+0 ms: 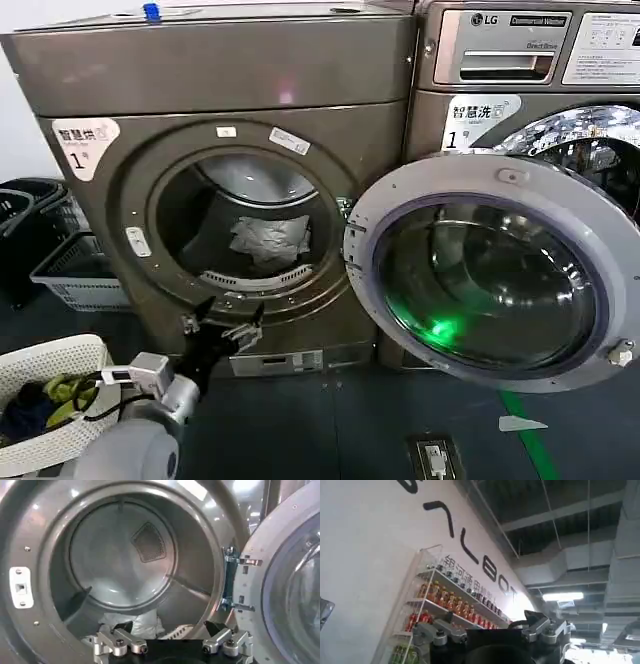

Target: Grasp the clothes from the dryer.

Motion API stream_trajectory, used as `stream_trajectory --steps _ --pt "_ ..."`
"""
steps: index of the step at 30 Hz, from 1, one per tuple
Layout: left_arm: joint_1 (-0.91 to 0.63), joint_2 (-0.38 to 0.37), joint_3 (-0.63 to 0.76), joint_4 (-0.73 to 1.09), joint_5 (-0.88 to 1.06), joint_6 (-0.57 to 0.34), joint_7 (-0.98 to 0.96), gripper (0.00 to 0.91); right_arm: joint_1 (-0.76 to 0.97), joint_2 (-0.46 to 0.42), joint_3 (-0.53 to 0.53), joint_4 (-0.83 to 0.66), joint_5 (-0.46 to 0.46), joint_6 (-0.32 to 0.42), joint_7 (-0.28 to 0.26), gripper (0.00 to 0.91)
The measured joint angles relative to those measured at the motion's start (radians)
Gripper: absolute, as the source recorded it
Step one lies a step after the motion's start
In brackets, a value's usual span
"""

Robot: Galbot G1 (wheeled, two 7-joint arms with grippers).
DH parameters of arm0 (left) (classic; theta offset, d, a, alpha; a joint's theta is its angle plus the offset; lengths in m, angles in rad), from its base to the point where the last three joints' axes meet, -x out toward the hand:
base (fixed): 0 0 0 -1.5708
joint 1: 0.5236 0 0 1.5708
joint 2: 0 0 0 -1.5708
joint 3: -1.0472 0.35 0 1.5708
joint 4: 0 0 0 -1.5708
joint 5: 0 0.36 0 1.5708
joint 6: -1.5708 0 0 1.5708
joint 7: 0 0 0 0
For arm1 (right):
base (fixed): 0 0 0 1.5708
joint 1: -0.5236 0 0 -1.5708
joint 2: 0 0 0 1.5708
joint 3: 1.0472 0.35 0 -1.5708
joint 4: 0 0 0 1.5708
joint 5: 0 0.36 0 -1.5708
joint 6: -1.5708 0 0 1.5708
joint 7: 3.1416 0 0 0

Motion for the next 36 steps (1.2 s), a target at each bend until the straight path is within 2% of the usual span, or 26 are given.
stream_trajectory --steps 36 --pt "0.004 0.008 -0.004 -0.011 -0.001 -0.002 0.003 0.907 0.002 0.003 0.002 0.002 0.011 -0.013 -0.009 0.907"
